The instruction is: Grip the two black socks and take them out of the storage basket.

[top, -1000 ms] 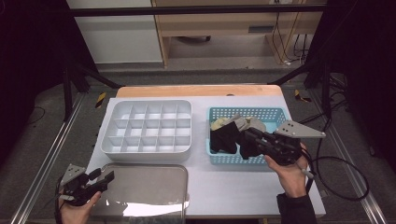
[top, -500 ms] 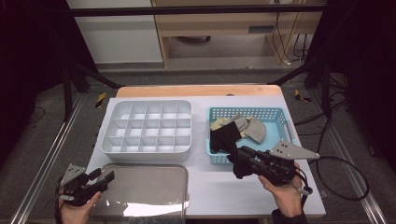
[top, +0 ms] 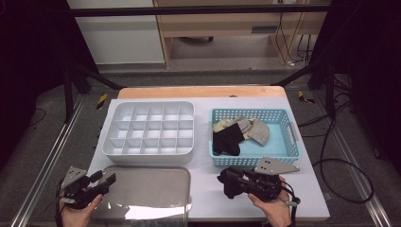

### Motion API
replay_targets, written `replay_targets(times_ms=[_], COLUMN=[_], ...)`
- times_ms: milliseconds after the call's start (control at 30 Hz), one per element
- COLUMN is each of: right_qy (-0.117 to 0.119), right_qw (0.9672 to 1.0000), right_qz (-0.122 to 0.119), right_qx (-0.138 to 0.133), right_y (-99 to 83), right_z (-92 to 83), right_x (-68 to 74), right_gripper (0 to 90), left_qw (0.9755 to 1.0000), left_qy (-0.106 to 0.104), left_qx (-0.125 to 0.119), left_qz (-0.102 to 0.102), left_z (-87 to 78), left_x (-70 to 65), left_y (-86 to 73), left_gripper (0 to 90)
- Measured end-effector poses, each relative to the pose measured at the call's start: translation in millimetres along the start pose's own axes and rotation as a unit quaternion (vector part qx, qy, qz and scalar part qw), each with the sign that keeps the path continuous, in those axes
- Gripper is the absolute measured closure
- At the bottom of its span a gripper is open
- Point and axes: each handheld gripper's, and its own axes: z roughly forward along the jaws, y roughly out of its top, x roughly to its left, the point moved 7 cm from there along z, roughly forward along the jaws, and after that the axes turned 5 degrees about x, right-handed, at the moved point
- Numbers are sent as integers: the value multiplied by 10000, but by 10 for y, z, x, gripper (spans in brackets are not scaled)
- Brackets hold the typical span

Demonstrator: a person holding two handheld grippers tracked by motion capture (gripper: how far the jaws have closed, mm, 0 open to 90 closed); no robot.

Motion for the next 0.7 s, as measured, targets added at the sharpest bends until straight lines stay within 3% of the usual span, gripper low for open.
replay_targets(times_ms=[300, 700], right_qy=[173, 169], right_qw=[9993, 9969], right_qz=[79, 71], right_qx=[322, 763], right_y=[-245, -508], right_z=[239, 593], right_x=[22, -6], right_gripper=[759, 738], left_qw=[10000, 10000], left_qy=[10, 5], left_qx=[-3, 5], left_qz=[9, 28], left_z=[-8, -2], left_x=[5, -7], left_y=[0, -3], left_gripper=[408, 406])
